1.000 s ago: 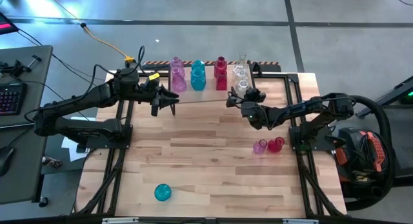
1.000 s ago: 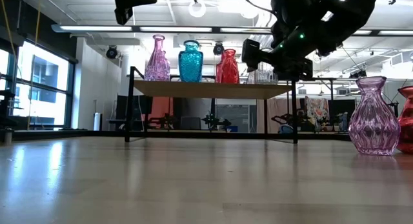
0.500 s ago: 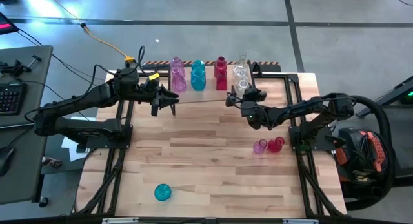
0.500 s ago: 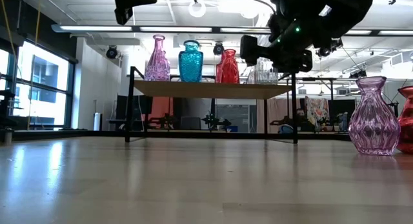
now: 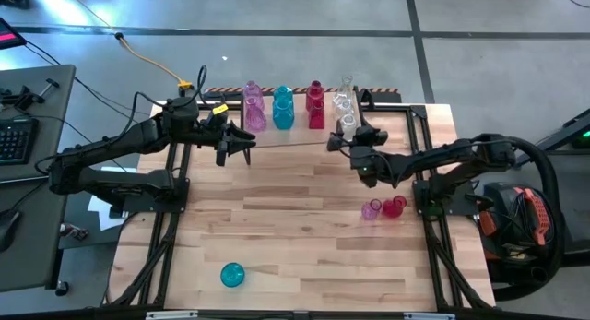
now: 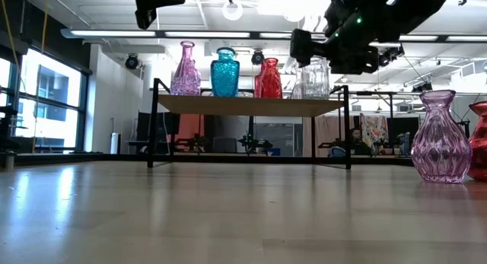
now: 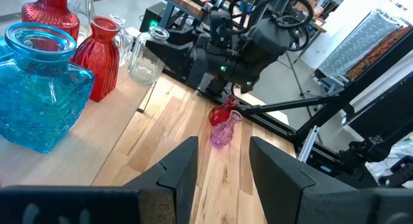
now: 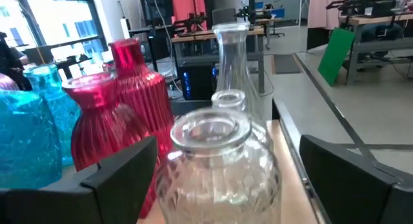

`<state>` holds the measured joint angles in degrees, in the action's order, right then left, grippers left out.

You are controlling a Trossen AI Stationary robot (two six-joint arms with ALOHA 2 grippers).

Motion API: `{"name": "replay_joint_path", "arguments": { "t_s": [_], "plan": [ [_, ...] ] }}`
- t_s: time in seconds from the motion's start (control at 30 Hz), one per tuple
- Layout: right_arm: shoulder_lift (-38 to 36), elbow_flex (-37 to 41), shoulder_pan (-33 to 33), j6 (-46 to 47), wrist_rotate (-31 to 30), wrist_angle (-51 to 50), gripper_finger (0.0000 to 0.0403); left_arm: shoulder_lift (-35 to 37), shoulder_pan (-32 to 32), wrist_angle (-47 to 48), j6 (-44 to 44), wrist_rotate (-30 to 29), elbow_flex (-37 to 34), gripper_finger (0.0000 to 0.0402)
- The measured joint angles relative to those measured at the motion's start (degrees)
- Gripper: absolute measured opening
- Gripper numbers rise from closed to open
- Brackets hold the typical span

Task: Sort vases onto shelf
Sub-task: Put the transparent vase on the shelf aligned with the other transparent vases

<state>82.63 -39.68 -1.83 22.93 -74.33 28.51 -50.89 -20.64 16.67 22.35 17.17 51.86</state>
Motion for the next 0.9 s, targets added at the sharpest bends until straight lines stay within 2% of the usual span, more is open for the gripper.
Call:
{"name": "replay_joint_path", "arguments": {
  "t_s": [0.4,0.63,0.9],
  "plan": [
    [-1.8,0.0,-0.5,-2.3,2.0,0.6,0.0366,0.0,0.0,0.0,0.0,0.0,0.0,0.0131],
    [-6.0,0.0,-0.3,-6.8,2.2,3.2,0.0366,0.0,0.0,0.0,0.0,0.0,0.0,0.0131],
    [-13.5,0.0,5.5,-12.9,5.5,2.1,0.0366,0.0,0.0,0.0,0.0,0.0,0.0,0.0131]
  ]
}}
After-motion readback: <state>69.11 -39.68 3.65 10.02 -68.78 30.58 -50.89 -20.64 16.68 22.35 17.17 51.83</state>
